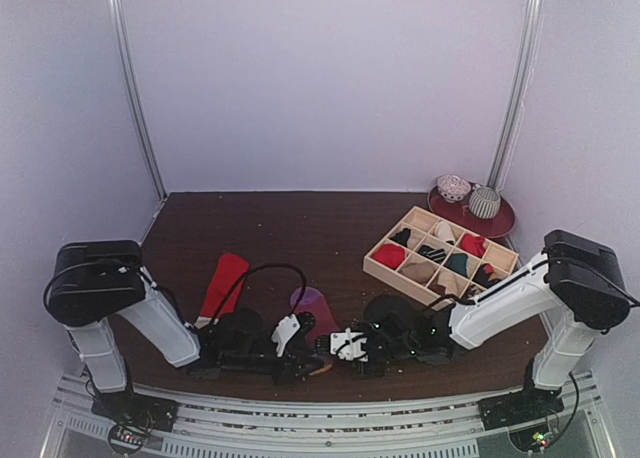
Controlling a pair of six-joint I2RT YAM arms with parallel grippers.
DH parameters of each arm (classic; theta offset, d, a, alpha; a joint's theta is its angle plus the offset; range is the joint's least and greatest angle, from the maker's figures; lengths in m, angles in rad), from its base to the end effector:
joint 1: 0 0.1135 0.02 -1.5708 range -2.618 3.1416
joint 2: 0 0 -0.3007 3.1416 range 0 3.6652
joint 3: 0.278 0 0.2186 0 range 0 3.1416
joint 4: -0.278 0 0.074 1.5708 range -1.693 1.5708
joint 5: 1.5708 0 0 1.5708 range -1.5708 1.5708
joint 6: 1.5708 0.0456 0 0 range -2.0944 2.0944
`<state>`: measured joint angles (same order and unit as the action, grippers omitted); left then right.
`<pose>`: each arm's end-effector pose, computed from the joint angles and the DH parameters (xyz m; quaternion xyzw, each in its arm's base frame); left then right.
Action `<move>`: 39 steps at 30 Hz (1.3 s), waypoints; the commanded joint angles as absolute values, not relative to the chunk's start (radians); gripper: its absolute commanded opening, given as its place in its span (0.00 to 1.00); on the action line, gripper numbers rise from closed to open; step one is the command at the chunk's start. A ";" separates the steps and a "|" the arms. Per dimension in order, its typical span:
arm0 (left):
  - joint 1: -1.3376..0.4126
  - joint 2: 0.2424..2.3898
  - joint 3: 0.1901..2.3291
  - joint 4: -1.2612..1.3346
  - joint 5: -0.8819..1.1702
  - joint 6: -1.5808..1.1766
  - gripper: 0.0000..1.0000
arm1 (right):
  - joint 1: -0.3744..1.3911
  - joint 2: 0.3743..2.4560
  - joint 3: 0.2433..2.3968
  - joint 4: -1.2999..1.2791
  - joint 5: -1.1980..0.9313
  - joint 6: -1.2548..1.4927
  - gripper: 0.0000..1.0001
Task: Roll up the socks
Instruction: Roll a pair of socks at the center of the board.
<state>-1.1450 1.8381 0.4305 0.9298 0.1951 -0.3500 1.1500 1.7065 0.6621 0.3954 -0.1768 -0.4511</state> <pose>0.1151 -0.2752 0.1513 0.3758 0.7644 -0.4126 0.3228 0.1205 0.2889 0.1880 -0.6677 0.5930 0.2260 0.3892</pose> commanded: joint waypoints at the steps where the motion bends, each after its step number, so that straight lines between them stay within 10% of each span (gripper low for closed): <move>1: -1.152 1.744 0.324 0.718 0.164 -0.270 0.44 | 1.145 1.745 0.704 0.234 -0.288 -0.276 0.17; 4: -1.163 1.595 0.255 0.783 0.107 -0.195 0.96 | 1.127 1.749 0.721 0.175 -0.388 -0.205 0.17; 7: -1.220 1.466 0.204 0.851 0.011 -0.108 0.98 | 1.101 1.783 0.776 0.075 -0.481 -0.120 0.17; 33: -1.270 1.690 0.275 1.092 -0.099 0.068 0.82 | 1.012 1.960 0.906 -0.107 -0.733 0.015 0.17; 39: -1.270 1.737 0.297 1.064 -0.042 0.070 0.45 | 1.010 1.968 0.911 -0.106 -0.744 0.018 0.17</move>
<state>-1.2690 1.7039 0.2726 1.0241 -0.0704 0.0597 1.0023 1.8973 0.9440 0.0628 -0.7757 0.0101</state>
